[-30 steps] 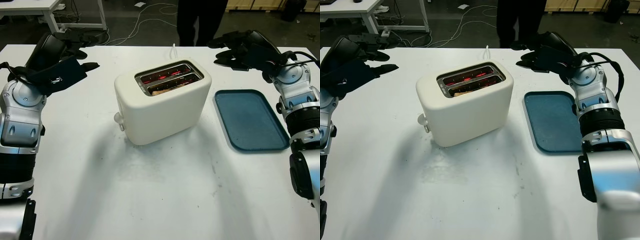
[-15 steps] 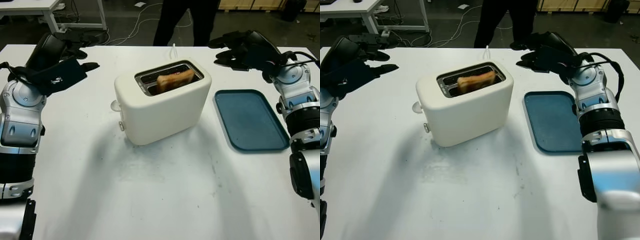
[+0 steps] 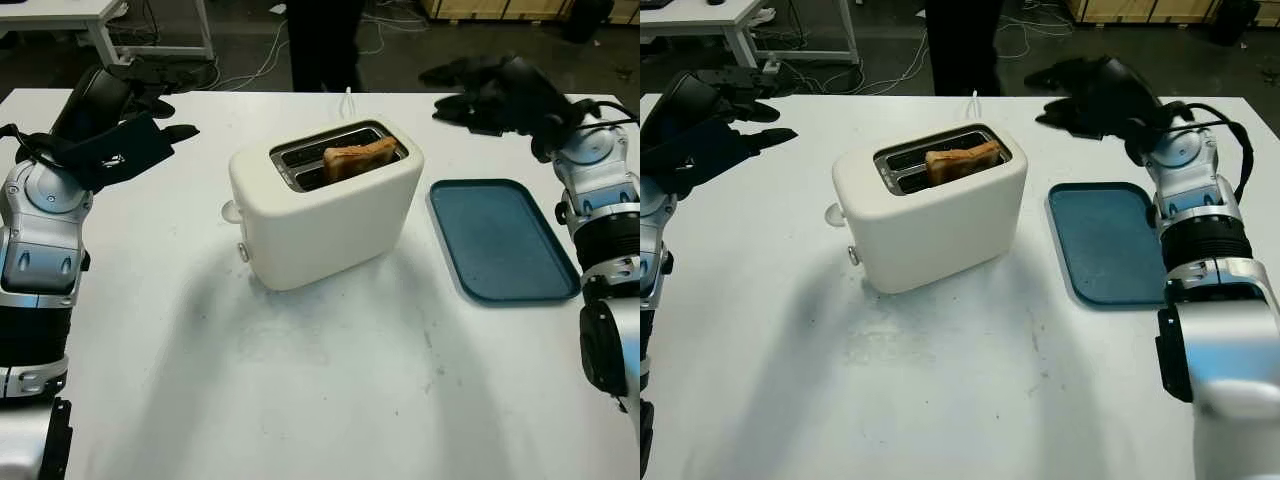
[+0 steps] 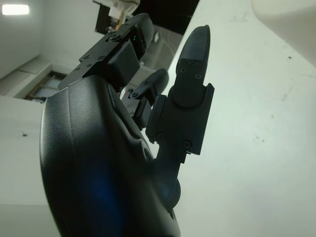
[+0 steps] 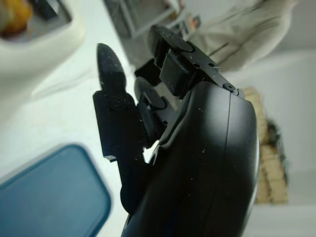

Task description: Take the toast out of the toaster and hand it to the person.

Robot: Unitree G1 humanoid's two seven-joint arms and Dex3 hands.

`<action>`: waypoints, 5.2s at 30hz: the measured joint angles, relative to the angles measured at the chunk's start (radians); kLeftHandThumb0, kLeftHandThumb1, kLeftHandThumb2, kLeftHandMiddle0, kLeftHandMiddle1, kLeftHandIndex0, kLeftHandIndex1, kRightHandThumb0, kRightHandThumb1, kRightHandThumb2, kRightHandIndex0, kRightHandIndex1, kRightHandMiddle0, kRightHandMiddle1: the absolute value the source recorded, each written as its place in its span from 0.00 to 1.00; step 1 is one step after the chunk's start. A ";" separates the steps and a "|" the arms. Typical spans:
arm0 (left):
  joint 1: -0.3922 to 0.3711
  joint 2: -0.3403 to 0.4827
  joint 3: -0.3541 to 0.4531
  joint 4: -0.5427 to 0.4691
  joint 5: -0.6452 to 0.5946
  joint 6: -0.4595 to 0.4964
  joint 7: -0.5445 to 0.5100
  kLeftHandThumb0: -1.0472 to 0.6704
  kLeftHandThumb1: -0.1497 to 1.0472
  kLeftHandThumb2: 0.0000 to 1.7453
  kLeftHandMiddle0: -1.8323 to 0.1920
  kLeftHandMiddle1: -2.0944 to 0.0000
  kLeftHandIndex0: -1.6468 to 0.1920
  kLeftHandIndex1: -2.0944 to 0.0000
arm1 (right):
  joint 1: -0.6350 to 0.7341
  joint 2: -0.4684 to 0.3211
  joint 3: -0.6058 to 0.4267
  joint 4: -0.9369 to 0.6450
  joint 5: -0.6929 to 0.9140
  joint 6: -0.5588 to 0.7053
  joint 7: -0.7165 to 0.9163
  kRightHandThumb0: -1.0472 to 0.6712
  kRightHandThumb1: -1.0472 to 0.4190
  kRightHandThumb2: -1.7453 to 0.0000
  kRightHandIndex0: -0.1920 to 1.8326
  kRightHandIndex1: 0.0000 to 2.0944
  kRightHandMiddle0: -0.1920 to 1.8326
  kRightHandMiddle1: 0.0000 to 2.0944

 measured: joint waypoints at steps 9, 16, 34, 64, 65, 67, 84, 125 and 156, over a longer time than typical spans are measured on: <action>0.000 0.000 0.000 0.000 0.001 0.001 0.000 0.35 0.89 0.04 0.62 0.77 0.50 1.00 | -0.063 -0.004 0.052 -0.251 -0.014 0.038 0.130 0.26 0.27 1.00 0.55 0.04 0.51 0.03; 0.000 0.000 0.000 0.000 0.001 0.001 0.000 0.35 0.89 0.04 0.62 0.77 0.50 1.00 | -0.064 0.013 0.143 -0.320 -0.090 0.064 0.154 0.17 0.27 1.00 0.56 0.06 0.52 0.03; 0.000 0.000 0.000 0.000 0.001 0.006 0.000 0.35 0.89 0.04 0.62 0.78 0.50 1.00 | -0.037 0.055 0.253 -0.320 -0.167 0.004 0.180 0.29 0.27 0.99 0.54 0.12 0.52 0.02; 0.010 0.000 -0.002 -0.022 0.039 0.029 0.000 0.32 0.89 0.04 0.60 0.80 0.51 1.00 | -0.012 0.066 0.359 -0.142 -0.376 -0.174 -0.048 0.40 0.17 0.99 0.46 0.24 0.54 0.02; 0.010 0.000 -0.002 -0.023 0.041 0.031 0.000 0.32 0.89 0.05 0.60 0.80 0.51 1.00 | -0.012 0.067 0.361 -0.135 -0.377 -0.177 -0.051 0.40 0.17 0.99 0.47 0.25 0.54 0.02; 0.010 0.000 -0.002 -0.025 0.042 0.036 0.000 0.32 0.89 0.05 0.60 0.80 0.51 1.00 | -0.016 0.067 0.364 -0.125 -0.377 -0.183 -0.053 0.40 0.16 1.00 0.51 0.29 0.57 0.03; 0.010 0.000 -0.002 -0.026 0.042 0.037 0.000 0.33 0.89 0.04 0.59 0.81 0.51 1.00 | -0.016 0.036 0.400 -0.081 -0.517 -0.372 -0.326 0.26 0.09 0.77 0.63 0.83 0.50 0.82; 0.012 0.000 -0.004 -0.027 0.049 0.053 -0.001 0.34 0.89 0.04 0.59 0.84 0.52 1.00 | -0.300 0.038 -0.121 0.435 -0.004 0.011 -0.370 0.40 0.09 0.84 0.57 0.83 0.45 0.83; 0.012 0.000 -0.012 -0.028 0.049 0.067 -0.003 0.34 0.89 0.04 0.58 0.86 0.52 1.00 | -0.137 0.184 -0.182 0.500 0.018 0.143 -0.595 0.55 0.09 0.79 0.38 0.83 0.23 0.71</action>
